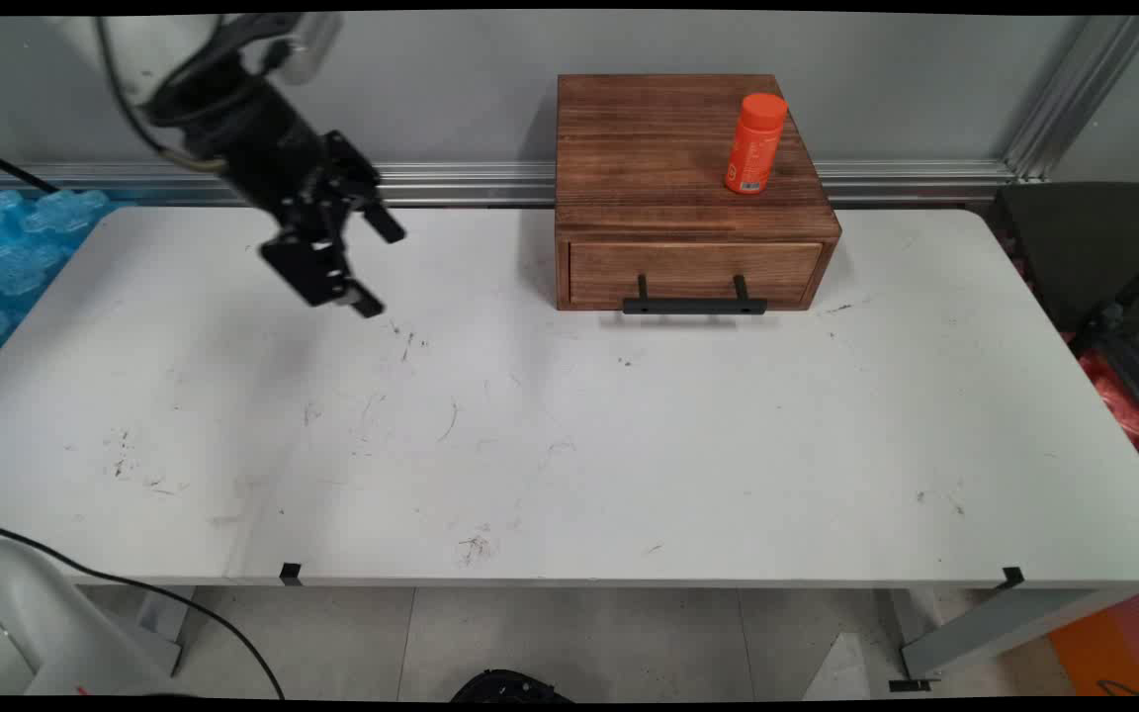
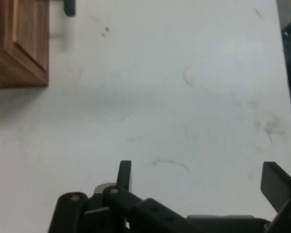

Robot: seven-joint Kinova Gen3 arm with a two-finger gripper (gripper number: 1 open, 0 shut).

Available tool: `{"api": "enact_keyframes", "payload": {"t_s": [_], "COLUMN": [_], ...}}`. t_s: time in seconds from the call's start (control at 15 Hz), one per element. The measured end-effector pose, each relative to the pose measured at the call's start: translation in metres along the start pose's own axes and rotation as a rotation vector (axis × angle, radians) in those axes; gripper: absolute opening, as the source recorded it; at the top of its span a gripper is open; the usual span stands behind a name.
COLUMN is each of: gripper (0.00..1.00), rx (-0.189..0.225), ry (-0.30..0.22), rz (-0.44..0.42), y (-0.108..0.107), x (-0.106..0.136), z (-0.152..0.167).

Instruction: Open the drawer

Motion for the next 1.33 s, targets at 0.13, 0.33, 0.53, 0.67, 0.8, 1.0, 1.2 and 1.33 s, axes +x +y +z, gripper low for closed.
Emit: {"api": "enact_keyframes", "payload": {"t_s": [0.13, 0.33, 0.53, 0.67, 0.8, 1.0, 1.2, 1.33], "gripper": [1.00, 1.00, 1.00, 1.00, 1.00, 1.00, 1.00, 1.00], "rx": [0.020, 0.050, 0.078, 0.096, 0.112, 0.129, 0.138, 0.146], "ry": [0.003, 0.009, 0.017, 0.022, 0.026, 0.032, 0.034, 0.032], "rz": [-0.012, -0.030, -0.048, -0.060, -0.069, -0.079, -0.087, -0.094], "y": [-0.002, -0.007, -0.015, -0.022, -0.030, -0.040, -0.048, -0.053], "x": [0.021, 0.050, 0.078, 0.096, 0.113, 0.137, 0.158, 0.171], "z": [0.011, 0.030, 0.054, 0.072, 0.090, 0.120, 0.151, 0.173]}}
